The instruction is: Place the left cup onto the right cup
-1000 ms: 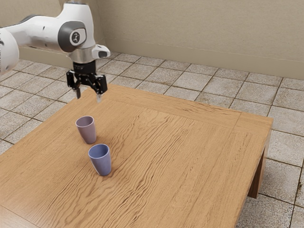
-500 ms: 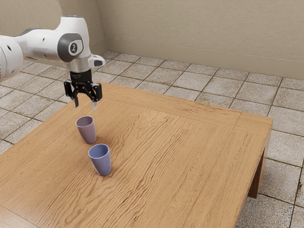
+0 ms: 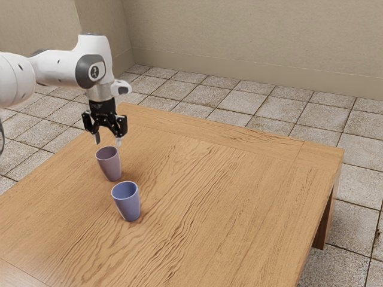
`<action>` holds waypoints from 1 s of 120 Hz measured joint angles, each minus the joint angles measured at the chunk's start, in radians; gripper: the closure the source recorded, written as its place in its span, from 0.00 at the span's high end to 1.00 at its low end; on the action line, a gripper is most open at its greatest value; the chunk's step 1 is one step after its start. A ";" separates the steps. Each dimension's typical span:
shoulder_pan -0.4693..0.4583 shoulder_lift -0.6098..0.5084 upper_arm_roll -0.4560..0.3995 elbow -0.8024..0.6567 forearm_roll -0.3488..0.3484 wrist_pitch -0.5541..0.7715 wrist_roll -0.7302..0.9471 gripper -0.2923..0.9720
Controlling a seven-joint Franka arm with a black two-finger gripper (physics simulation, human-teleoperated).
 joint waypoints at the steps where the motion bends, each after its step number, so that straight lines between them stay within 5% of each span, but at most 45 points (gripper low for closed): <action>1: 0.001 0.001 0.000 0.000 -0.001 0.001 0.001 0.62; 120: 0.011 0.085 -0.007 0.020 -0.007 0.044 0.043 0.60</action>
